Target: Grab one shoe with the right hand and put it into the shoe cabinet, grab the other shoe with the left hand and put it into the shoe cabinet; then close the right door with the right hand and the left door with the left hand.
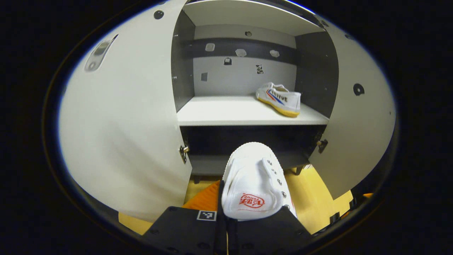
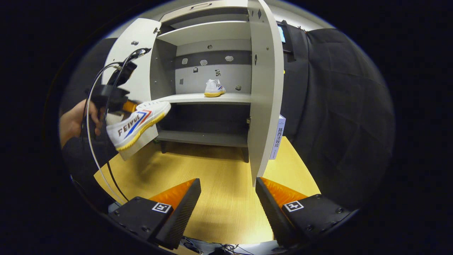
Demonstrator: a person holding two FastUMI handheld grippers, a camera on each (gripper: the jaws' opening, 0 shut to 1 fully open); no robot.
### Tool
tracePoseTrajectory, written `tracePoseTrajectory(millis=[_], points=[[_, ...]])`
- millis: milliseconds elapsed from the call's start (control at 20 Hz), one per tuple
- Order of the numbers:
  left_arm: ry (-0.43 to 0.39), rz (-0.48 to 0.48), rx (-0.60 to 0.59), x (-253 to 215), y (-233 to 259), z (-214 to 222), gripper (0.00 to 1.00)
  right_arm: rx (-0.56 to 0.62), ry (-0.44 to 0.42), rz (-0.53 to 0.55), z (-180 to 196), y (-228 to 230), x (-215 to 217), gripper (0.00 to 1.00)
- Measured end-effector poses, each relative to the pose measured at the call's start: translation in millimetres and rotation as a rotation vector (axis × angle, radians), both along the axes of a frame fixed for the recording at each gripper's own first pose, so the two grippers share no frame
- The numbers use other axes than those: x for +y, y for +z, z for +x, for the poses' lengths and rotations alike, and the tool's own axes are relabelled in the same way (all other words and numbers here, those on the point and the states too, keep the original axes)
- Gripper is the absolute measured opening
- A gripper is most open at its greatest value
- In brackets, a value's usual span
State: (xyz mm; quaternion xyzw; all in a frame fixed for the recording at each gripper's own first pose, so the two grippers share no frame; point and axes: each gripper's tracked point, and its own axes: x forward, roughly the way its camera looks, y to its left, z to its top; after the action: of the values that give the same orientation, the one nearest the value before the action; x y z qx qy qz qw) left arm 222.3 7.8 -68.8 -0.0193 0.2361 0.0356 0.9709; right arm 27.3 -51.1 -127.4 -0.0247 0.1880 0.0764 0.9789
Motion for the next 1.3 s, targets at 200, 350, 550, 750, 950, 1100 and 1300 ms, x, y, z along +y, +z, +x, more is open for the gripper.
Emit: tracePoseTrajectory(millis=[200,350,550,750,950,1100,1300], points=[[0.03,0.07,-0.054,12.6,59.7,53.1,0.06,-0.022,-0.001,0.023,-0.9,-2.7,-21.3,0.99],[0.045,0.058,-0.072,13.9,87.9,97.3,0.06,-0.032,-0.005,0.043,-0.9,-5.8,-38.5,0.99],[0.067,0.048,-0.055,16.1,107.9,159.5,0.06,-0.036,-0.012,0.032,-5.6,-13.1,-63.9,0.99],[0.104,-0.021,0.004,16.0,106.8,226.6,0.06,-0.038,-0.054,0.055,-4.0,-12.2,-82.6,0.99],[0.136,0.078,0.094,27.2,86.6,279.2,0.07,-0.02,-0.082,0.036,-1.0,-19.6,-96.8,0.99],[0.135,0.186,0.156,32.6,69.1,304.2,0.06,-0.013,-0.104,0.011,1.3,-22.4,-107.3,0.98],[0.133,0.231,0.189,34.5,54.0,316.5,0.07,-0.002,-0.145,-0.002,3.0,-26.5,-121.1,0.99]])
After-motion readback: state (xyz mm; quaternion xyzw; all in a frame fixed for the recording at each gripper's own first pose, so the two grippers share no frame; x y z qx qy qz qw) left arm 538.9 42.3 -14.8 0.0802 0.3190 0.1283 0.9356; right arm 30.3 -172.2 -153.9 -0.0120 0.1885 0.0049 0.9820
